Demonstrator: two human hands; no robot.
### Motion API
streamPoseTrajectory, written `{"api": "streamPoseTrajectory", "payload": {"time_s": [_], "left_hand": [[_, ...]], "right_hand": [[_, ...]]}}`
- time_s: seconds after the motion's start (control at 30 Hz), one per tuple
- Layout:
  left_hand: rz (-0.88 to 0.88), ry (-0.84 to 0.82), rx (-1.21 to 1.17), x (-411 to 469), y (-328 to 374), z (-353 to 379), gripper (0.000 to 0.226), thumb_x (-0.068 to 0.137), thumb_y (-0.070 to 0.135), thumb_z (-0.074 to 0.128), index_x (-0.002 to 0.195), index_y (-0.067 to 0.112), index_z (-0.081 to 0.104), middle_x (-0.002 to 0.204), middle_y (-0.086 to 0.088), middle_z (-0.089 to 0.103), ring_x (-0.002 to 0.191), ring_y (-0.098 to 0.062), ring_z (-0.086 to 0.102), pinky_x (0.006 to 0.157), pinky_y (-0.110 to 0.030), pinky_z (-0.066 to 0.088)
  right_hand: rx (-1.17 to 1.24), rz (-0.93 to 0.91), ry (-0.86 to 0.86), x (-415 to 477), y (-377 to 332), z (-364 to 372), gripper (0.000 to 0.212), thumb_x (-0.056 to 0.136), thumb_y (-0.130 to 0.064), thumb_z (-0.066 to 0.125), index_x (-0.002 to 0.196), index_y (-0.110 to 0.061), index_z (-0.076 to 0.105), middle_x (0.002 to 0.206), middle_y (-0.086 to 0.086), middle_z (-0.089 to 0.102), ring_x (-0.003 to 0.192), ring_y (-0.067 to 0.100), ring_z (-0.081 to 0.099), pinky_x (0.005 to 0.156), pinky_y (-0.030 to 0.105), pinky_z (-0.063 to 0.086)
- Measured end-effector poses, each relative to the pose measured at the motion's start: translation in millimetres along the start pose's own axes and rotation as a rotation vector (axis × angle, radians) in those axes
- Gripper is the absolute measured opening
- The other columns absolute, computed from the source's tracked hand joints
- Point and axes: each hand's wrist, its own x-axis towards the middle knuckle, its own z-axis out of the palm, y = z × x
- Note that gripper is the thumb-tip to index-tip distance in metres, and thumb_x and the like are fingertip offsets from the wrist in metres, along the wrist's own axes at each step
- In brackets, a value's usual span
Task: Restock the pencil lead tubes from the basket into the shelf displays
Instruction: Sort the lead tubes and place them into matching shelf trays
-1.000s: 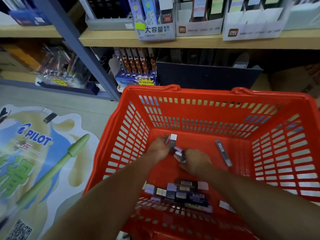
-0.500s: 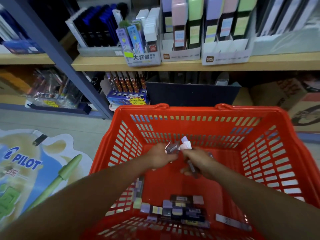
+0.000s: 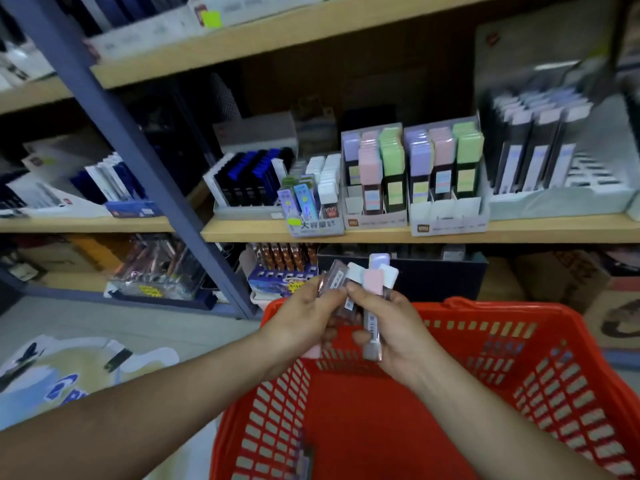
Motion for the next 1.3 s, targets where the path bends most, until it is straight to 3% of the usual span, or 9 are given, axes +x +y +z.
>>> {"api": "streamPoseTrajectory", "payload": {"time_s": [0.2,0.27,0.33,0.43,0.67,0.77,0.9,1.03,1.3], "left_hand": [[0.130,0.131,0.044,24.3,39.0,2.9,0.050,0.095,0.056,0.044,0.111,0.014,0.065,0.094,-0.005,0.073,0.084,-0.018,0.069,0.084,-0.044,0.056],[0.146,0.138,0.016,28.5,46.8,12.4,0.051,0.094,0.058,0.042,0.109,0.017,0.068,0.095,-0.003,0.074,0.086,-0.014,0.069,0.081,-0.039,0.057],[0.216,0.187,0.099,33.2,49.9,20.6,0.053,0.091,0.061,0.039,0.113,0.022,0.067,0.107,0.001,0.071,0.102,-0.013,0.066,0.094,-0.040,0.051],[0.338,0.278,0.452,39.8,47.8,19.6,0.060,0.093,0.068,0.023,0.123,0.029,0.058,0.113,0.001,0.054,0.119,-0.017,0.045,0.107,-0.043,0.034],[0.554,0.185,0.569,37.4,55.5,-3.5,0.060,0.093,0.067,0.023,0.148,0.044,0.015,0.122,0.016,0.034,0.115,0.008,0.031,0.102,-0.020,0.024],[0.497,-0.040,0.332,44.0,74.7,-17.8,0.053,0.094,0.053,0.046,0.144,0.035,0.037,0.127,0.009,0.051,0.102,0.004,0.054,0.090,-0.018,0.042],[0.333,-0.298,0.194,45.9,104.6,-38.7,0.037,0.091,0.021,0.063,0.127,0.018,0.059,0.074,0.002,0.058,0.056,-0.005,0.049,0.049,-0.020,0.037],[0.293,-0.486,0.330,46.6,122.2,-47.5,0.036,0.088,0.009,0.066,0.123,0.016,0.064,0.084,-0.012,0.056,0.055,-0.008,0.048,0.045,-0.019,0.041],[0.232,-0.397,0.069,53.5,117.6,-24.6,0.023,0.089,-0.007,0.057,0.107,0.007,0.055,0.074,-0.008,0.060,0.053,-0.015,0.057,0.047,-0.018,0.049]], "right_hand": [[0.148,-0.124,0.007,-6.9,-46.7,15.9,0.021,0.074,-0.016,0.068,0.093,-0.008,0.069,0.075,0.008,0.069,0.054,0.014,0.063,0.039,0.020,0.043],[0.239,-0.113,-0.014,-6.0,-49.5,18.7,0.025,0.075,-0.017,0.068,0.099,-0.009,0.070,0.088,0.012,0.072,0.072,0.021,0.070,0.062,0.031,0.058],[0.311,-0.086,-0.016,-5.6,-52.6,22.1,0.032,0.078,-0.020,0.068,0.109,-0.012,0.070,0.104,0.016,0.072,0.097,0.029,0.069,0.092,0.048,0.053],[0.256,-0.136,-0.029,-8.1,-61.4,25.6,0.022,0.084,-0.019,0.064,0.104,-0.013,0.072,0.106,0.016,0.073,0.094,0.028,0.071,0.088,0.046,0.054],[0.190,-0.246,-0.119,-9.7,-70.5,35.6,0.032,0.083,-0.015,0.063,0.113,-0.007,0.069,0.107,0.016,0.073,0.095,0.026,0.072,0.079,0.039,0.061],[0.143,-0.237,-0.096,-6.0,-74.9,33.1,0.038,0.081,-0.019,0.066,0.116,-0.007,0.066,0.092,0.012,0.072,0.070,0.023,0.069,0.055,0.032,0.056],[-0.113,-0.225,-0.092,-13.1,-89.4,24.7,0.037,0.077,-0.025,0.070,0.109,-0.006,0.066,0.081,0.013,0.066,0.058,0.022,0.060,0.052,0.032,0.048],[-0.290,-0.184,-0.091,-19.9,-98.8,20.6,0.047,0.072,-0.027,0.073,0.113,-0.006,0.062,0.077,0.011,0.068,0.056,0.024,0.061,0.056,0.036,0.048],[-0.207,-0.194,-0.082,-19.5,-100.7,6.6,0.069,0.060,-0.036,0.087,0.116,-0.004,0.061,0.087,0.016,0.066,0.064,0.026,0.062,0.050,0.031,0.049]]}}
